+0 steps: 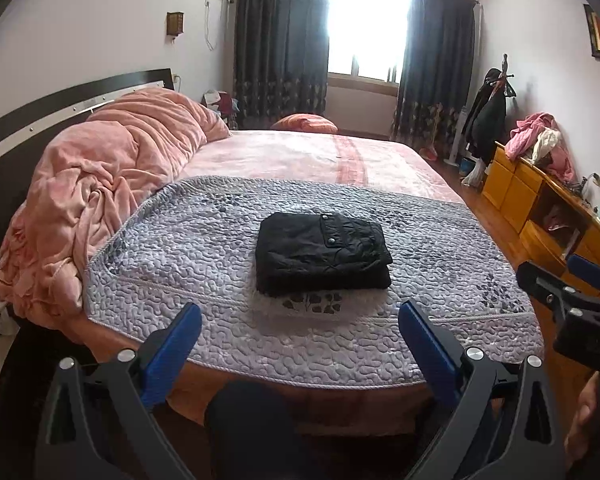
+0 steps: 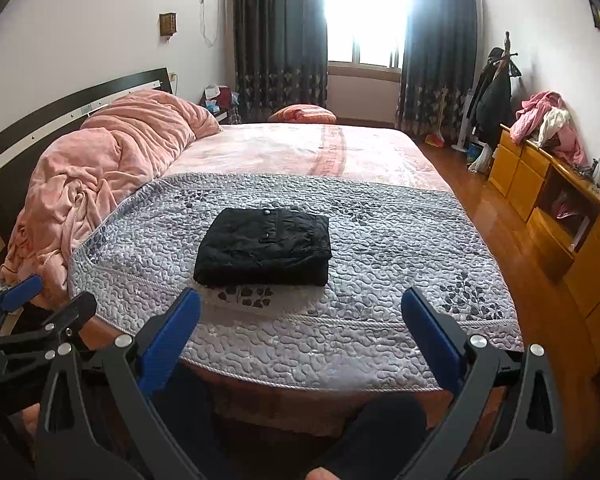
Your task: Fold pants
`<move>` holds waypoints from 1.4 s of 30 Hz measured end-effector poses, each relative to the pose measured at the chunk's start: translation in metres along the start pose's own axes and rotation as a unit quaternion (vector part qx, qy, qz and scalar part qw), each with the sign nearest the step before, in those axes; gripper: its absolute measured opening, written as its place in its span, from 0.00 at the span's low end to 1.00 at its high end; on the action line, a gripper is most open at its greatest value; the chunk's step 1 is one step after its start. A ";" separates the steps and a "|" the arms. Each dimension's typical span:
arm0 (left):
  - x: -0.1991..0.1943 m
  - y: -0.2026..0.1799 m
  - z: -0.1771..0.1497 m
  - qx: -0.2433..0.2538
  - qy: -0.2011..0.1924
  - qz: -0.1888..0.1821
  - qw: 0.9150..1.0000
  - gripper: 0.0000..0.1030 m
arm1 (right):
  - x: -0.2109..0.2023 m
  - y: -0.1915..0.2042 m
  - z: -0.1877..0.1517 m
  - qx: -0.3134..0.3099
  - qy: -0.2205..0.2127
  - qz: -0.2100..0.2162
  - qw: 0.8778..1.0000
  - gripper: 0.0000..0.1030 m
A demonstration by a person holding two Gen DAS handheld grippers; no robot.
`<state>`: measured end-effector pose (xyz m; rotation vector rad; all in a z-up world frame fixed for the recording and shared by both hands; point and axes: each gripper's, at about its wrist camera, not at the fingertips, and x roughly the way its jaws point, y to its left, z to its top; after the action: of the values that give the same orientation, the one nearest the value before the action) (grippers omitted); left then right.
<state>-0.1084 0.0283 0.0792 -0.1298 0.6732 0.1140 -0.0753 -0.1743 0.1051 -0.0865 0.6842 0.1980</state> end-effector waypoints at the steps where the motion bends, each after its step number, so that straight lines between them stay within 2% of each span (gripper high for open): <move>1: 0.001 0.000 0.001 -0.002 0.001 -0.001 1.000 0.96 | 0.002 0.001 0.000 -0.001 0.003 0.000 1.000 0.97; 42: 0.021 0.009 0.012 -0.017 0.013 0.002 1.000 0.96 | 0.032 0.001 0.009 0.011 0.020 0.011 1.000 0.97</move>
<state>-0.0864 0.0401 0.0746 -0.1638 0.6976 0.1276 -0.0461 -0.1668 0.0920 -0.0614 0.7275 0.2098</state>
